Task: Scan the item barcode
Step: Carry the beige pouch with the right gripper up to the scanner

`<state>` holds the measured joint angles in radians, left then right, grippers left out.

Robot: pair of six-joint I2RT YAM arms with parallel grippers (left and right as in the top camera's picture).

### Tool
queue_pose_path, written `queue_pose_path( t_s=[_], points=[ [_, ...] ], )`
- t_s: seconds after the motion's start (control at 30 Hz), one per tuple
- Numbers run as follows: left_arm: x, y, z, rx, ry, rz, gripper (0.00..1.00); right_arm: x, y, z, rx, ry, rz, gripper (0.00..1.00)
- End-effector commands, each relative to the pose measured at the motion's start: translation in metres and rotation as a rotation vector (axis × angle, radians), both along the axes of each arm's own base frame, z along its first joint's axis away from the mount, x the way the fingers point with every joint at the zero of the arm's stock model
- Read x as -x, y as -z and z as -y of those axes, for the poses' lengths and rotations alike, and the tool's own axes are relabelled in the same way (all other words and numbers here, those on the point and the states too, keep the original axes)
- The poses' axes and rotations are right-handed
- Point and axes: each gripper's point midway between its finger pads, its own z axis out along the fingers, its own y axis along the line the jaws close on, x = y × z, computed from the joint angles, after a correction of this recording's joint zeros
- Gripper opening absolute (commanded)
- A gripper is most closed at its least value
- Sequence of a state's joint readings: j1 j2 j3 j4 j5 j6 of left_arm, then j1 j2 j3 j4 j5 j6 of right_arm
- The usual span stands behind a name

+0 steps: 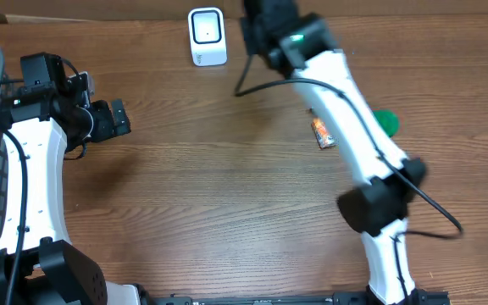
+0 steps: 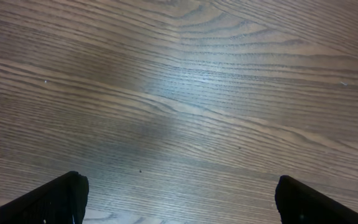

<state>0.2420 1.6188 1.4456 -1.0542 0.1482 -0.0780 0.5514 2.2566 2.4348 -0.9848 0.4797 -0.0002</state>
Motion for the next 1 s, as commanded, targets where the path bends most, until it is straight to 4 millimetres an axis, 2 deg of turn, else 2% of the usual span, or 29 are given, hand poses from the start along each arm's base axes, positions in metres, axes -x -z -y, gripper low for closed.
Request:
queue_pose_path(
  t_s=[0.0,0.17,0.33,0.4,0.5,0.97],
  points=[
    [-0.001,0.0,-0.001,-0.003,0.003,0.0,1.0,-0.022,0.01,-0.005,0.253,0.004,0.099,0.04],
    [-0.001,0.0,-0.001,-0.003,0.003,0.0,0.99,-0.064,0.027,-0.034,0.46,-0.048,0.263,0.04],
    [-0.001,0.0,-0.001,-0.003,0.003,0.0,1.0,-0.088,0.056,-0.049,0.607,-0.108,0.32,0.04],
    [-0.001,0.0,-0.001,-0.003,0.003,0.0,1.0,-0.09,0.07,-0.05,0.65,-0.129,0.305,0.04],
    [-0.001,0.0,-0.001,-0.003,0.003,0.0,1.0,-0.09,0.079,-0.05,0.66,-0.137,0.287,0.04],
    [-0.001,0.0,0.0,-0.003,0.003,0.0,1.0,-0.086,0.087,-0.052,0.65,-0.141,0.258,0.04]
  ],
)
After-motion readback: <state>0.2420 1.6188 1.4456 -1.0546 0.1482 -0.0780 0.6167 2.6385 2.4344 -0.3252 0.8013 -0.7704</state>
